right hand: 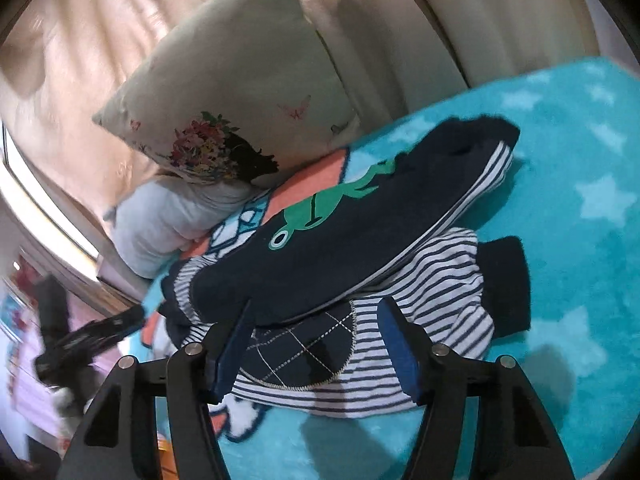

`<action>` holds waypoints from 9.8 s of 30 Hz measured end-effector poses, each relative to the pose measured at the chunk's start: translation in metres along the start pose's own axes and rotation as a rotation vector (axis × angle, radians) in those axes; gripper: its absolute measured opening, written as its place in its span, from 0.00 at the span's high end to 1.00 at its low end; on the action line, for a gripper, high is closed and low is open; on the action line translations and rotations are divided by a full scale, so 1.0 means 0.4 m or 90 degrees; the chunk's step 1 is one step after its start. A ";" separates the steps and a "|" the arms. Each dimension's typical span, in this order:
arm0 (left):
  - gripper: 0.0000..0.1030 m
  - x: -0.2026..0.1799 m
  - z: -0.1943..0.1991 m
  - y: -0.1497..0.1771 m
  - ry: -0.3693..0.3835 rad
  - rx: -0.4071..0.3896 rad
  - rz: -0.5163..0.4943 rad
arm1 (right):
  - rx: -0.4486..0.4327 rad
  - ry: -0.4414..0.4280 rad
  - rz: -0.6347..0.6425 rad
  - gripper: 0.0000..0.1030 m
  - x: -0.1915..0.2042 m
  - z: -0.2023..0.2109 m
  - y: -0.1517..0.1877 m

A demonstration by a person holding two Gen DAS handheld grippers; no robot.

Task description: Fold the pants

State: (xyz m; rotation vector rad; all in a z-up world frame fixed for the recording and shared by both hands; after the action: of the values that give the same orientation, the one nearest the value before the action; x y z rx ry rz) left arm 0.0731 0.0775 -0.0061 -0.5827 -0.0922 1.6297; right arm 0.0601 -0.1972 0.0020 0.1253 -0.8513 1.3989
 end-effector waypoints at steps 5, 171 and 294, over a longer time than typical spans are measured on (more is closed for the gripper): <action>0.32 0.015 -0.060 -0.041 -0.015 0.031 0.011 | 0.013 -0.034 -0.044 0.34 -0.035 -0.005 -0.019; 0.74 0.000 -0.138 -0.208 -0.085 0.087 -0.090 | 0.110 0.405 0.425 0.60 -0.118 -0.155 -0.283; 0.19 0.104 -0.064 -0.034 0.059 -0.093 0.063 | 0.008 0.220 0.134 0.61 0.322 -0.106 -0.036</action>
State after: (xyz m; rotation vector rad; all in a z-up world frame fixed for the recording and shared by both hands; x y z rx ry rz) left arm 0.0948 0.1122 -0.0361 -0.7848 -0.1162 1.6976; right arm 0.0833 -0.0728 0.0533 -0.1976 -0.5790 1.5660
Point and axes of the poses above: each gripper's, at about its wrist camera, not at the fingertips, and z roughly against the way its jaws point, x to its left, y to its underside, the point moved 8 cm from there along -z, roughly the way its jaws point, and after that the axes turned 12 degrees about x, right-handed, at the moved point
